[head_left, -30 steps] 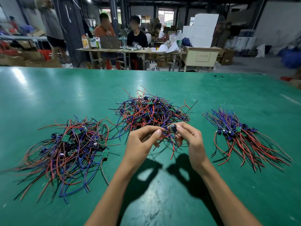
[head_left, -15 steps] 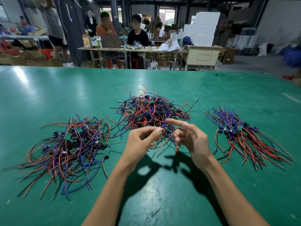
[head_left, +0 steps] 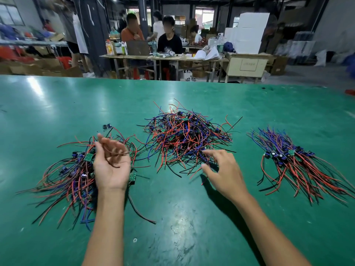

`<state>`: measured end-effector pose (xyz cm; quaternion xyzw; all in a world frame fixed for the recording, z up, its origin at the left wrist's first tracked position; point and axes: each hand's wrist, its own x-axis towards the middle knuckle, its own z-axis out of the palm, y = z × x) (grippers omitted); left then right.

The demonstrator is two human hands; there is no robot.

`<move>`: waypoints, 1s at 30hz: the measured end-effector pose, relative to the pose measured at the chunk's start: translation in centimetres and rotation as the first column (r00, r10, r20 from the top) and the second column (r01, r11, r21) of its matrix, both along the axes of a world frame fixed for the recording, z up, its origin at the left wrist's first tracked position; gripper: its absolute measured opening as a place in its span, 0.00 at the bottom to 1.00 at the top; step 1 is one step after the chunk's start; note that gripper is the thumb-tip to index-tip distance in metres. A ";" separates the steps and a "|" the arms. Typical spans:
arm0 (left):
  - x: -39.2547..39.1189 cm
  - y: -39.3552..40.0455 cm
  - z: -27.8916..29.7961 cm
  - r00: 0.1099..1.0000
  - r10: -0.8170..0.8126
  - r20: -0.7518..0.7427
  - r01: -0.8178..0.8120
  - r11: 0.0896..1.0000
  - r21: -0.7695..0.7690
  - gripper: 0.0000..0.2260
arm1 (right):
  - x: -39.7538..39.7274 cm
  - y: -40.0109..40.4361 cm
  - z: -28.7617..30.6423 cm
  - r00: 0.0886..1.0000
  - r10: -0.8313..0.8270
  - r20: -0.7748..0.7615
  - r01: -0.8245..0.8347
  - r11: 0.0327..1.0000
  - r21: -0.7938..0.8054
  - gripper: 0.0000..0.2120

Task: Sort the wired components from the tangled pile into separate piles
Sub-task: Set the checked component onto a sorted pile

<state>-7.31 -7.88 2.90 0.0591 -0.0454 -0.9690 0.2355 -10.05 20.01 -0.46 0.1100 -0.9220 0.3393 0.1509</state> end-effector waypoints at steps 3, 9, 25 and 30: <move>0.1 -1.8 0.6 0.967 0.237 0.092 -0.190 0.913 -0.362 0.11 | 0.0 0.2 -0.7 1.000 -0.001 0.030 -0.002 0.995 0.103 0.14; -0.1 -0.4 -0.1 0.370 0.895 0.248 0.167 0.198 -0.966 0.15 | -0.5 0.6 -0.4 0.997 -0.043 -0.070 0.039 0.998 -0.052 0.08; 0.1 3.5 -0.2 0.422 0.894 -0.151 0.144 -0.230 -0.962 0.13 | -0.6 1.3 0.6 0.935 -0.282 -0.217 0.249 0.954 -0.166 0.19; -0.4 6.6 -1.3 0.746 0.644 -0.172 0.212 -0.474 -0.854 0.10 | 0.3 1.0 0.9 0.936 -0.156 -0.315 0.150 0.988 -0.043 0.19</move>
